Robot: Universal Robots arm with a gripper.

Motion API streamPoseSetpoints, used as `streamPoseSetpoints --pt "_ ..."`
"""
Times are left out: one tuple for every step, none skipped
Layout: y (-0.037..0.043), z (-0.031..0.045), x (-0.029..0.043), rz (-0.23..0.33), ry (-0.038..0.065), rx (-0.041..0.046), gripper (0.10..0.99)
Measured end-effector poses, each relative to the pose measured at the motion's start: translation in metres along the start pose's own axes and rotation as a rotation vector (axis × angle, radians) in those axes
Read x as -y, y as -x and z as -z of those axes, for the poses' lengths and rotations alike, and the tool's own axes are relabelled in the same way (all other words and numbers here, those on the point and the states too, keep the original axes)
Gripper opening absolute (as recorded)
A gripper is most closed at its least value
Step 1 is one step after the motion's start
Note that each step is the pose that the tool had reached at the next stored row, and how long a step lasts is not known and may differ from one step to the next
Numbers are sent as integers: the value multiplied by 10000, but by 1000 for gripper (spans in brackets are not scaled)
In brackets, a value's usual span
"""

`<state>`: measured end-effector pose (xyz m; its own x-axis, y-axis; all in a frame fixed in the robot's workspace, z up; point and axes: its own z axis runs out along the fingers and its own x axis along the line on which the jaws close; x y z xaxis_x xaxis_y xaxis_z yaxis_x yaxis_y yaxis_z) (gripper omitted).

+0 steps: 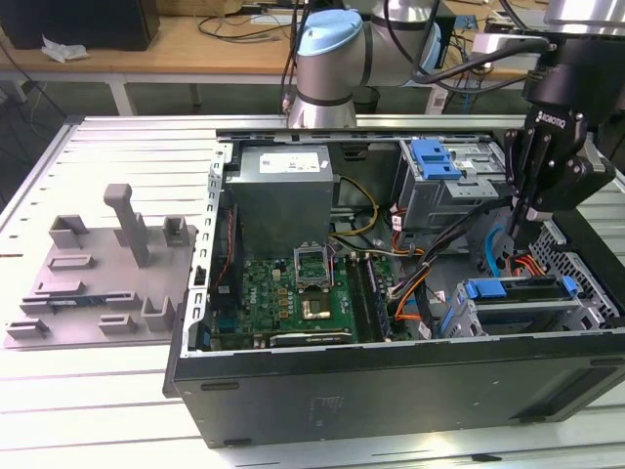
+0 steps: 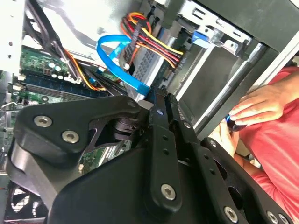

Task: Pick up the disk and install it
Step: 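Insert the second disk wire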

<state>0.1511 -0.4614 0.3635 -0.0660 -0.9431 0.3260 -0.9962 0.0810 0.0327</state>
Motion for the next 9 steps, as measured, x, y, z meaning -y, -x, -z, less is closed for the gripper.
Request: streamPoseSetpoints --pt "-32 -11 3 4 3 52 165" --pt "-52 -18 4 6 7 102 165" --pt "-74 -25 6 9 10 157 165" --pt "-110 -37 9 16 17 286 165" --pt "-140 -47 11 21 15 473 165" --pt "-166 -56 14 23 3 641 165" --pt "-196 -66 16 24 -16 815 165" --pt "-220 -74 18 18 -48 941 165" --pt "-231 -78 19 13 -73 1012 165"
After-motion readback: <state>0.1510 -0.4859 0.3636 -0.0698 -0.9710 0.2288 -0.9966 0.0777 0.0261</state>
